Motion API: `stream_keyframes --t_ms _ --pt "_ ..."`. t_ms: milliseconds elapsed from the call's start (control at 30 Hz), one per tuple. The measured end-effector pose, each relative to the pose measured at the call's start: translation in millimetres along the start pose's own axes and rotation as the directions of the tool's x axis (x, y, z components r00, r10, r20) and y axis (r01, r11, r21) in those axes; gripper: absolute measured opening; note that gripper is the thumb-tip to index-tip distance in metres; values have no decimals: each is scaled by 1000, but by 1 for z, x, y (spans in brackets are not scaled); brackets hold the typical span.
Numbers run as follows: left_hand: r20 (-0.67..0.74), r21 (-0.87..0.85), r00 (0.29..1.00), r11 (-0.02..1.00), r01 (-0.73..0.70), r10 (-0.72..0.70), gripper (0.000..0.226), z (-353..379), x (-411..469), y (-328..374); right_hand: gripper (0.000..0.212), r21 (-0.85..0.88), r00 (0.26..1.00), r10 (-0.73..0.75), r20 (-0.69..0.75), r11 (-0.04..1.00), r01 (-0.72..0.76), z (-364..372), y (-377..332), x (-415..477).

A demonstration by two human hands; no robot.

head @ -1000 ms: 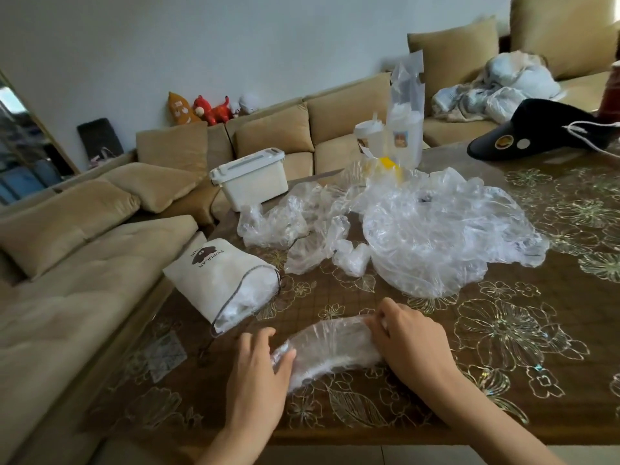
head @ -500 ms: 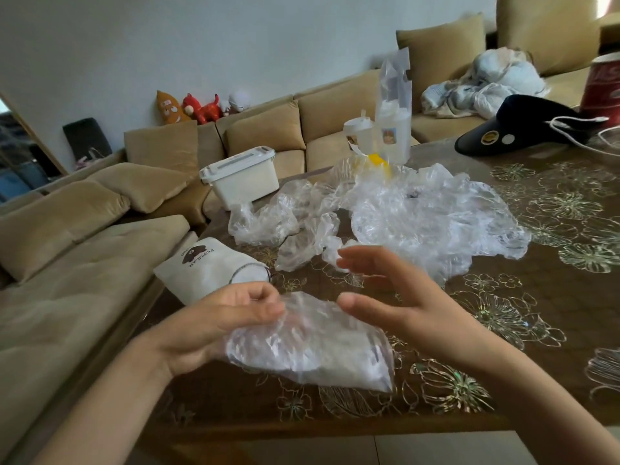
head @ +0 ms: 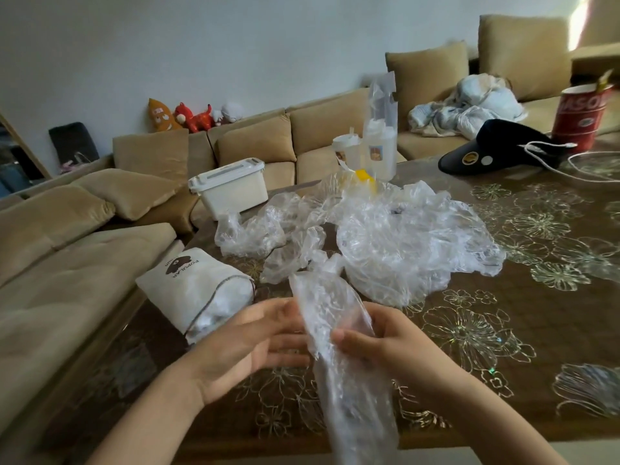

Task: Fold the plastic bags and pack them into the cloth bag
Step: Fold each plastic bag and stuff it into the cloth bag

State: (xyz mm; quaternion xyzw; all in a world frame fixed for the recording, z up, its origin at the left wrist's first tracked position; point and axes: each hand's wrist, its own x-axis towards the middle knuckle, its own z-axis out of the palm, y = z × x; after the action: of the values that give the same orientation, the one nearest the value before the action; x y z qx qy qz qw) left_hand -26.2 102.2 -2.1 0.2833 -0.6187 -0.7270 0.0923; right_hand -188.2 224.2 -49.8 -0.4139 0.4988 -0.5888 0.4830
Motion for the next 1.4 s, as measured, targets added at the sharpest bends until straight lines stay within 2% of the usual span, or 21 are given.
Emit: stream_keyframes --t_ms 200,367,467,567,700,800,900,1000,1067,1233,1333,1400 --pt "-268 190 959 981 -44 95 28 28 10 -18 25 36 999 37 -37 999 -36 -1 7 -2" --pt "-311 240 929 963 -125 199 11 35 12 -20 19 107 997 62 -55 993 -55 -10 9 1" --pt "-345 197 912 967 -162 223 15 37 13 -23 20 227 996 82 -44 971 -70 -11 12 3" --pt "-294 -23 951 993 -112 100 34 40 12 -31 25 305 997 59 -49 952 -41 -11 17 6" --pt "-143 -241 984 968 69 -105 62 43 9 -37 32 193 994 -22 -110 980 43 -10 16 3" --pt "-75 -212 988 970 117 -136 78 38 8 -35 48 44 981 -103 -164 993 112 -10 14 2" --pt "24 -72 994 992 107 -105 57 40 6 -31 58 -85 971 -169 -168 984 157 -6 17 6" --pt "-20 20 990 990 138 -138 54 38 4 -31 59 -142 974 -177 -142 977 157 -2 17 5" --pt "-62 37 985 985 166 -164 52 33 1 -33 55 -161 979 -162 -124 977 141 -1 17 3" --pt "-35 45 984 983 179 -177 43 28 -7 -32 49 -212 983 -179 -51 963 164 4 15 -4" --pt "-78 30 980 982 188 -185 28 24 -9 -31 45 -149 990 -142 -19 979 137 1 10 -8" --pt "-99 -26 978 983 181 -183 26 21 -9 -29 43 -146 989 -139 -47 981 131 -8 4 -11"
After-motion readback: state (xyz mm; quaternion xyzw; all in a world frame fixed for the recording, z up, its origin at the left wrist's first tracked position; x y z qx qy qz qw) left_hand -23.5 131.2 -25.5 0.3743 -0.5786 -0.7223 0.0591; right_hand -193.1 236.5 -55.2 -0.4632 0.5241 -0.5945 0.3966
